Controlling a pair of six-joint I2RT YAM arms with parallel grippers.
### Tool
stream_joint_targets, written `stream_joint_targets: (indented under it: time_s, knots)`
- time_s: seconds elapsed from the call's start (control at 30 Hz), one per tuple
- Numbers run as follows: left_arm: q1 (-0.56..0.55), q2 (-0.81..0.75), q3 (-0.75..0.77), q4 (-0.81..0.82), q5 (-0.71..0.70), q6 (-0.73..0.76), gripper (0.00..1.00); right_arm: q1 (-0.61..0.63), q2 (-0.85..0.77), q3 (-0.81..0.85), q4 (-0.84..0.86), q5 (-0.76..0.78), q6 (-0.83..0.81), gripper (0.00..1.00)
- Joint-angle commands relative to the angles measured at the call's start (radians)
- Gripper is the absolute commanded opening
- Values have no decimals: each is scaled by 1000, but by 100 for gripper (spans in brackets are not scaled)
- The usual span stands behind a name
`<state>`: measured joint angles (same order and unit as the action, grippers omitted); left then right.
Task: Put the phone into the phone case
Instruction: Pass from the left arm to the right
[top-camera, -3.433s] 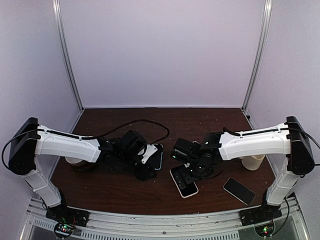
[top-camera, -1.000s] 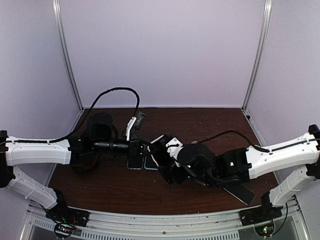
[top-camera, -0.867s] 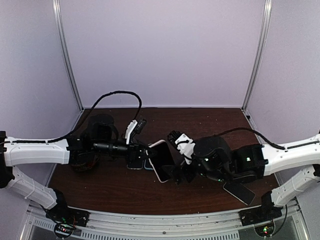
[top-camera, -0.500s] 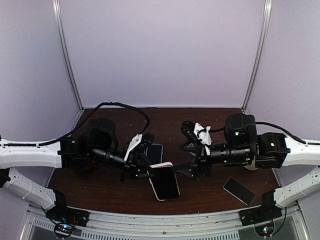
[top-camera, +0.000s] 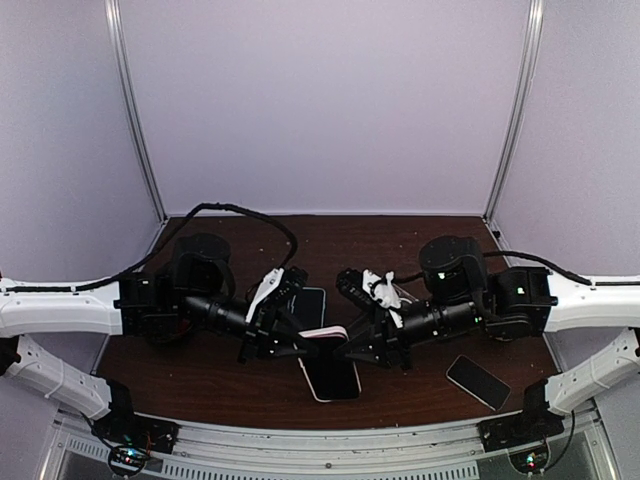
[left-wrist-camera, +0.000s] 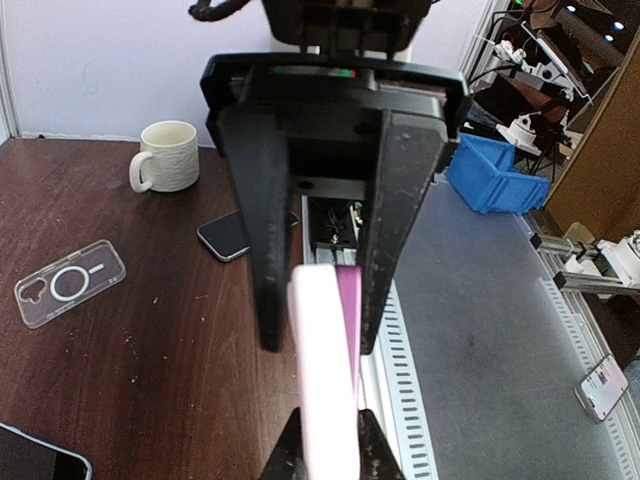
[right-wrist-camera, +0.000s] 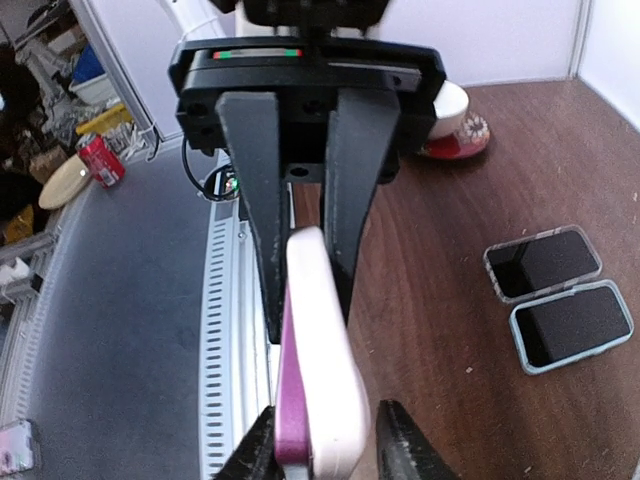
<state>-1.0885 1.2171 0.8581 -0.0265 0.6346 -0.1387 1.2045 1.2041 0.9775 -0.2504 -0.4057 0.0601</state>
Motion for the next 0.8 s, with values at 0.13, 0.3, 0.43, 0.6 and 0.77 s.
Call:
stream_joint_targets:
  time_s: [0.13,0.3,0.43,0.6,0.77]
  knots:
    - [-2,-33,39,75,74,22,0,-8,-10,26,50,-42,17,0]
    - [-2,-26,46,80,82,21,11,-11,-17,46,63,-26,21,0]
    - [-2,-38,33,87,44,19,48,-12,-63,38,106,13,20,0]
    - [-1,-45,1,107,-33,16,60,-12,-139,21,177,65,21,0]
    - [-2,12,26,145,-50,-50,55,-12,-171,-1,279,92,27,0]
